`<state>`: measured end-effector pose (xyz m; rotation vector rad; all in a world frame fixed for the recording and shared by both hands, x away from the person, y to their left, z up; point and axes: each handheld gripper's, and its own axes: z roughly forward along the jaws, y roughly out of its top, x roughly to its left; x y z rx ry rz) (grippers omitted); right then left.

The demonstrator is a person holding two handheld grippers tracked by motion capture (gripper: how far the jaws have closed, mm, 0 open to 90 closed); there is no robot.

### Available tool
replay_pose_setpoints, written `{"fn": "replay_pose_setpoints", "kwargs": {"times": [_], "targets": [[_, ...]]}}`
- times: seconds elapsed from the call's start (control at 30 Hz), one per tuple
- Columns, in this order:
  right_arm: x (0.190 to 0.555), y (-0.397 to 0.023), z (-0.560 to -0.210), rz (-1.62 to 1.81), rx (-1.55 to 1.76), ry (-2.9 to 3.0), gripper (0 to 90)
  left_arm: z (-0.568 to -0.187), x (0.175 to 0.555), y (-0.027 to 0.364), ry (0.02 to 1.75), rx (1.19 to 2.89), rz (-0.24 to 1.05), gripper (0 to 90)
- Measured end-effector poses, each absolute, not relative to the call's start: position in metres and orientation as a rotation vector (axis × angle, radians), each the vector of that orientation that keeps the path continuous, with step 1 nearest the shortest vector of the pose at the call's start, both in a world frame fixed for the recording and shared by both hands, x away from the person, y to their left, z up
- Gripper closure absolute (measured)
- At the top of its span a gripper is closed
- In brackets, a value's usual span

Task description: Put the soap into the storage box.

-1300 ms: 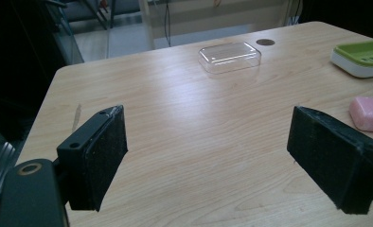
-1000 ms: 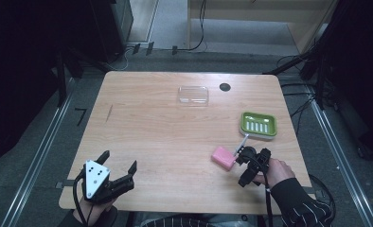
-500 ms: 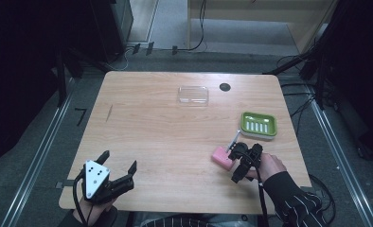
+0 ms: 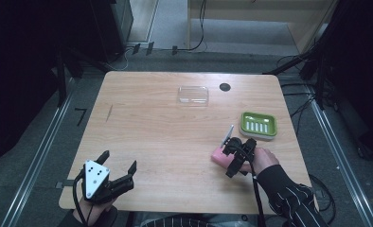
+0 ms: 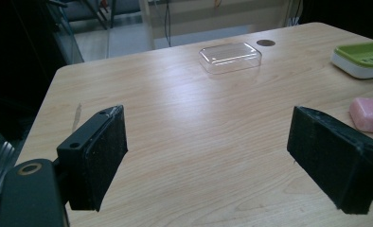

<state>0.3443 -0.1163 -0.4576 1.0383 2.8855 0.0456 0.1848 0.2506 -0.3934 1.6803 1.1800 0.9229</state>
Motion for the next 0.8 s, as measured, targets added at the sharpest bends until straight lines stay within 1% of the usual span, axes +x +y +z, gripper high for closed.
{"fn": "replay_pose_setpoints", "kwargs": {"times": [0.8], "targets": [[0.368,-0.096,-0.456,0.093,0.982,2.935,0.0,-0.393,0.185,0.251,1.181,1.682,0.921,13.4]]}}
